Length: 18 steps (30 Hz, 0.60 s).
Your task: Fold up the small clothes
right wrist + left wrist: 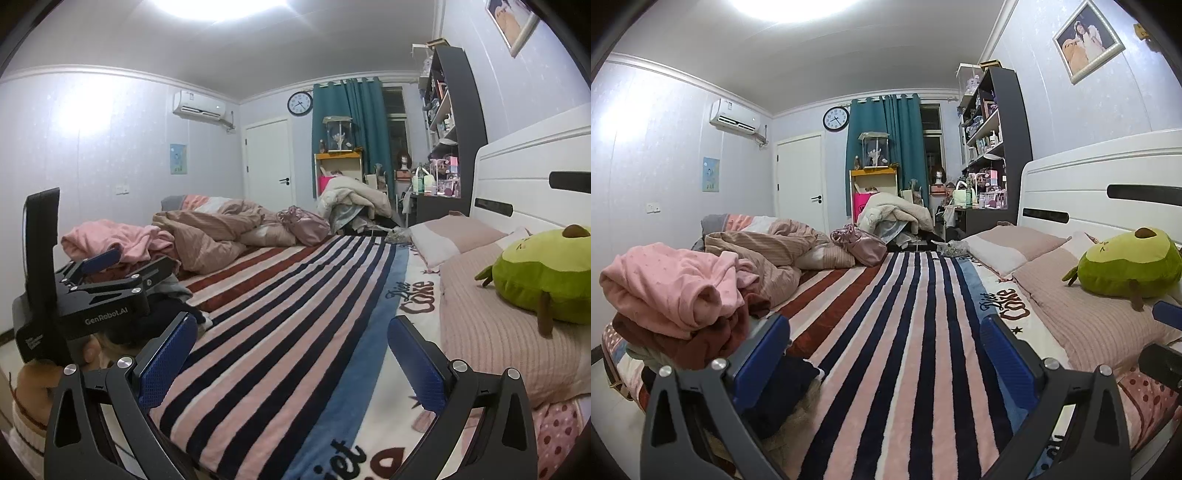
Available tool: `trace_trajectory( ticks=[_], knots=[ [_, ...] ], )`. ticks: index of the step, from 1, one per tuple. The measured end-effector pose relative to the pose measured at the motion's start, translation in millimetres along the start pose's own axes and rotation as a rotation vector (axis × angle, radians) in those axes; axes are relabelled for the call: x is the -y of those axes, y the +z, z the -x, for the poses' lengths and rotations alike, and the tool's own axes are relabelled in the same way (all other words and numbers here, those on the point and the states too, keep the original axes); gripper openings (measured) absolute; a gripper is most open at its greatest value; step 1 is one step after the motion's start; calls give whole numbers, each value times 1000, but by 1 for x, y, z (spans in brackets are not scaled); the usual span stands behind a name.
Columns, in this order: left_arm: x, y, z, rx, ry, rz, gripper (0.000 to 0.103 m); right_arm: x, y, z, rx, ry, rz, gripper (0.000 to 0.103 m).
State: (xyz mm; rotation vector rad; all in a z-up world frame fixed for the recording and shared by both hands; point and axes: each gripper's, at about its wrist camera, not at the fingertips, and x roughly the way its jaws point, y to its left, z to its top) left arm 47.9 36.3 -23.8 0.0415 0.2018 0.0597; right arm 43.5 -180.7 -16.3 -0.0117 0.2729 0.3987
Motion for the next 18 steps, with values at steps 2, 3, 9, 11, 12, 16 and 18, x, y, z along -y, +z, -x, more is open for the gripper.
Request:
trace_trajectory(
  ticks=[2, 3, 9, 11, 12, 16, 18],
  knots=[
    [0, 0, 0, -1, -2, 1, 102, -1, 0, 0, -2, 1, 2, 103],
    [0, 0, 0, 0, -7, 1, 102, -2, 0, 0, -2, -3, 8, 103],
    [-4, -2, 2, 13, -6, 0, 102, -1, 3, 2, 4, -6, 3, 103],
    [-6, -2, 3, 14, -5, 5, 102, -1, 2, 2, 3, -6, 3, 103],
    [-7, -2, 4, 15, -8, 7, 102, -1, 2, 2, 4, -6, 4, 103],
    [-9, -1, 4, 17, -7, 6, 102, -1, 3, 3, 5, -8, 0, 103],
    [-9, -1, 4, 17, -7, 6, 102, 0, 3, 2, 6, -5, -1, 103]
  ],
)
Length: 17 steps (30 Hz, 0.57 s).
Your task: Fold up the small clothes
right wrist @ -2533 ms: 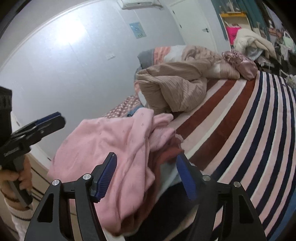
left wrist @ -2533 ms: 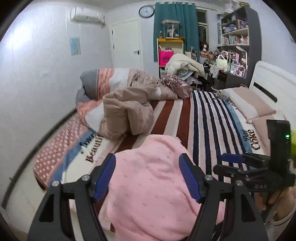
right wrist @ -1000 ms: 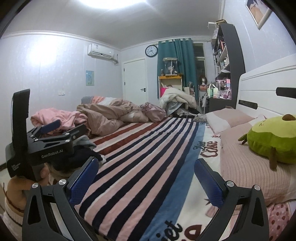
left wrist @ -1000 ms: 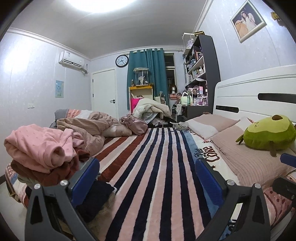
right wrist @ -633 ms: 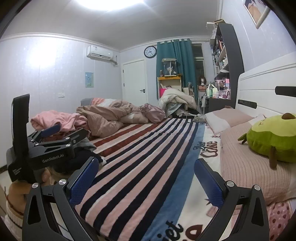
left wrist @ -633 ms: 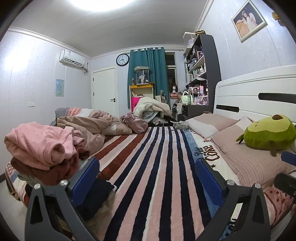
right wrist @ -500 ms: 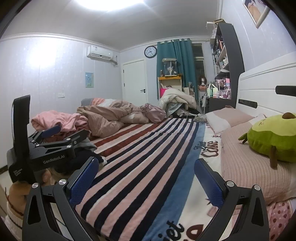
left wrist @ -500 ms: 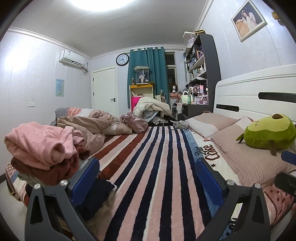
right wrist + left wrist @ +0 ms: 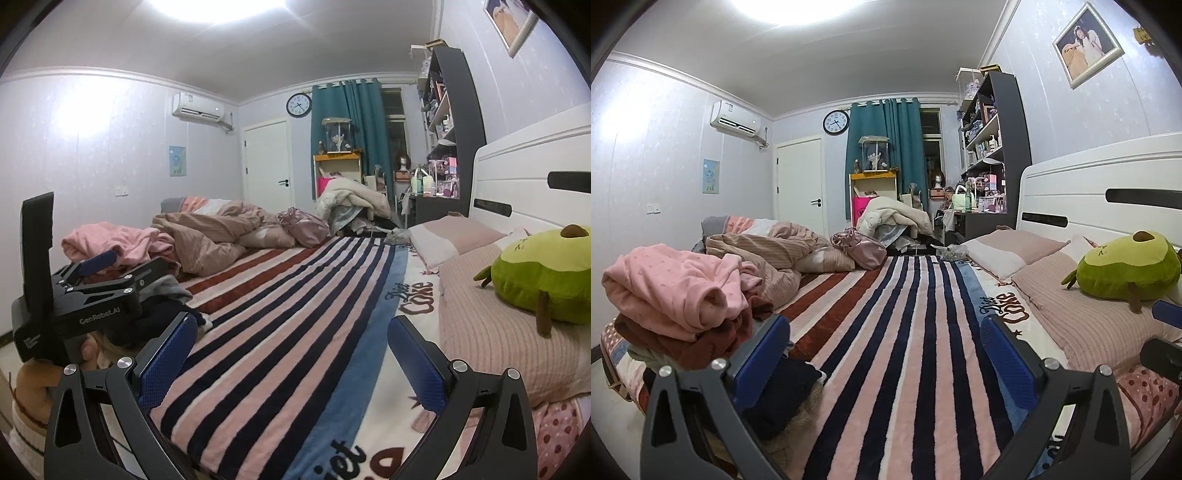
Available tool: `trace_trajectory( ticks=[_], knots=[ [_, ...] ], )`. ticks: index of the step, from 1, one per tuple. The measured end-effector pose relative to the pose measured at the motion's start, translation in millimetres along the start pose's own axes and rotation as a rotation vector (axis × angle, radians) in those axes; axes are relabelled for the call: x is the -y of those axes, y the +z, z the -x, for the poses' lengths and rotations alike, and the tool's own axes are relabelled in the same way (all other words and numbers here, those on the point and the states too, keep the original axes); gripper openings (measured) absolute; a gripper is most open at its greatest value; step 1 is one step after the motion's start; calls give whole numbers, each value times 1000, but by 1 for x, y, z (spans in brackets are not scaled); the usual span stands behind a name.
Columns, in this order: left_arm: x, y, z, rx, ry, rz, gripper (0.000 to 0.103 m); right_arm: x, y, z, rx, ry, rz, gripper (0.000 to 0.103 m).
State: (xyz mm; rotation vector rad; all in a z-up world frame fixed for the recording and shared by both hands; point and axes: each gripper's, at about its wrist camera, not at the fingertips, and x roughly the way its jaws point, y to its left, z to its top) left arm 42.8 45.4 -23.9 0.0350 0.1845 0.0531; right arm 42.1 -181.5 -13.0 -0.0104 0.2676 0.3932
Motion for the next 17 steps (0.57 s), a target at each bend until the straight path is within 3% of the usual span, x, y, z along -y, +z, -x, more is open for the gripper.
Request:
trace_trajectory(
  ticks=[17],
  knots=[
    [-2, 0, 3, 3, 1, -7, 102, -6, 3, 4, 7, -1, -12, 103]
  ],
)
